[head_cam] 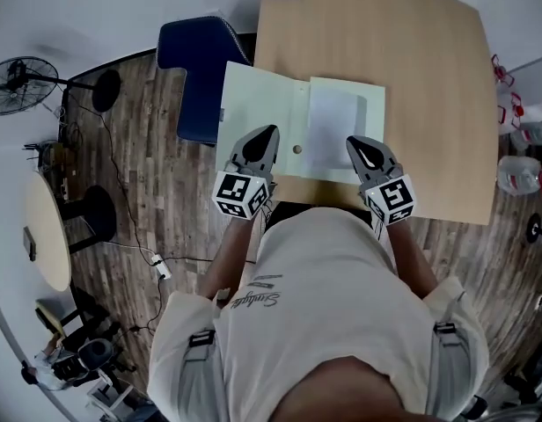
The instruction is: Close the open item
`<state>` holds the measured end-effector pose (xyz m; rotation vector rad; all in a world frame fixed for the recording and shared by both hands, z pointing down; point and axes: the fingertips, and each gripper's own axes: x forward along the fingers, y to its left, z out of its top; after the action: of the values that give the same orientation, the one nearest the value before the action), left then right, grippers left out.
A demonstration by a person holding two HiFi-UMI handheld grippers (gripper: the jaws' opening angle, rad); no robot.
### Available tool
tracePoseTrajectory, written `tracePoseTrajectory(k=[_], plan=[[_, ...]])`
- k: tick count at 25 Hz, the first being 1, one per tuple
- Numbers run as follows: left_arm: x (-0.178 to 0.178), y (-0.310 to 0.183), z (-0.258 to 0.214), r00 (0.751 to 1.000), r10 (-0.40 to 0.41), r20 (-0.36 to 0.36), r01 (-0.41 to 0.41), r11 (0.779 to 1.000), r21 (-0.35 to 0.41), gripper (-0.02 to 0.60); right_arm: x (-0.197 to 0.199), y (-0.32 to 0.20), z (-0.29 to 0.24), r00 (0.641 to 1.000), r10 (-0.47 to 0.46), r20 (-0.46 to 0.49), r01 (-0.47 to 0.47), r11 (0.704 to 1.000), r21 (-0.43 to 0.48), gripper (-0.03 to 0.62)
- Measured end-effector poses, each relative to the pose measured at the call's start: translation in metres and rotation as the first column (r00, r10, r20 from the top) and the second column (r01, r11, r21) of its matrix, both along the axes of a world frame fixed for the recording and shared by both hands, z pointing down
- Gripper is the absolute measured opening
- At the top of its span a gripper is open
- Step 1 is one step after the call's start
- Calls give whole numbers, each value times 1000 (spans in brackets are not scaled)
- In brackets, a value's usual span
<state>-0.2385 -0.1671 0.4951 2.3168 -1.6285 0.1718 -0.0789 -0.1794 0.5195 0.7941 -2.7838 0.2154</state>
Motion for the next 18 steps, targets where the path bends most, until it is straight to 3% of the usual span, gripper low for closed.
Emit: tracePoseTrajectory(k=[5, 10, 18], plan=[[-25, -9, -2, 999, 36, -5, -36, 999, 16, 14, -15, -6, -5, 998, 53, -17, -53, 998, 26, -6], [-83, -4, 2, 1000, -20, 0, 20, 1000, 12, 15, -19, -4, -2, 991, 131, -40, -129, 991, 44, -6], [-155, 9, 28, 996, -78, 33, 79, 996, -35, 15, -30, 3, 1, 986, 152, -66, -149, 988, 50, -6]])
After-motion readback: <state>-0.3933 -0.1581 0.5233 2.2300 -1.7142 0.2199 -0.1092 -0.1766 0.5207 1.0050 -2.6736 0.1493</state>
